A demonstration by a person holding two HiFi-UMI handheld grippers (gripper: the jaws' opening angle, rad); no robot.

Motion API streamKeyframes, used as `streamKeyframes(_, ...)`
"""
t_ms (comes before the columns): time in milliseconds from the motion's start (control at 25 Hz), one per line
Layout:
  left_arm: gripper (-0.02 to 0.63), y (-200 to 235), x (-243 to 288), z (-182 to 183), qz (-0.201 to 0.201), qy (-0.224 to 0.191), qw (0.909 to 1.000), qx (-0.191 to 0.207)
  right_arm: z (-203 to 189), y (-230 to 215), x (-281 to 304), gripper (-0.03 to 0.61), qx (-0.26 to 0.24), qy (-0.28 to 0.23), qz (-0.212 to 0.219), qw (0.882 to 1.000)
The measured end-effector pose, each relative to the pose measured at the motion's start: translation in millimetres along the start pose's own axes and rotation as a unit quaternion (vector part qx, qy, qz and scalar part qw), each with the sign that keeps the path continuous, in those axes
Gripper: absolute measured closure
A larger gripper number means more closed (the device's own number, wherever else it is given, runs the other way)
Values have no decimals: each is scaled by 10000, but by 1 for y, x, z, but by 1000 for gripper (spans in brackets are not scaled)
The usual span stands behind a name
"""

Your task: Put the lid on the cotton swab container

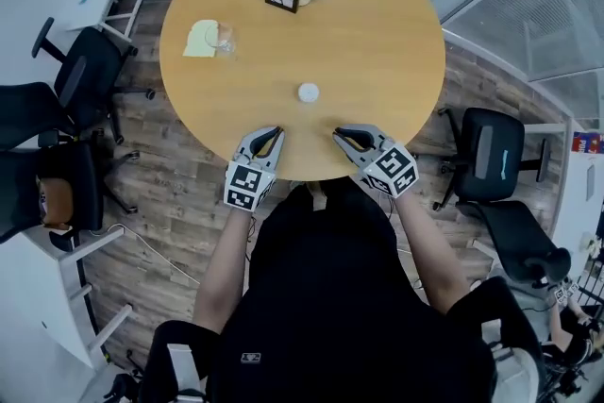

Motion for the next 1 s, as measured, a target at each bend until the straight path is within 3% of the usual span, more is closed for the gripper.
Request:
streamKeyframes(360, 607, -16, -28, 22, -296, -171, 9992, 194, 16, 12, -17, 566, -209, -113, -444, 9987)
streamKeyframes(1000, 607, -19, -32, 37, -530, -287, 9976, 345, 20, 15, -19, 574, -201, -147, -666, 9975)
Point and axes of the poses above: the fingertips, and each gripper's own axes: x forward along the fingers, y to its left, z out of its top, the point moved 5 cm from there along -x, backward along the fingers, and after that the axes turned 3 degrees about -x, right-handed, at the moved point
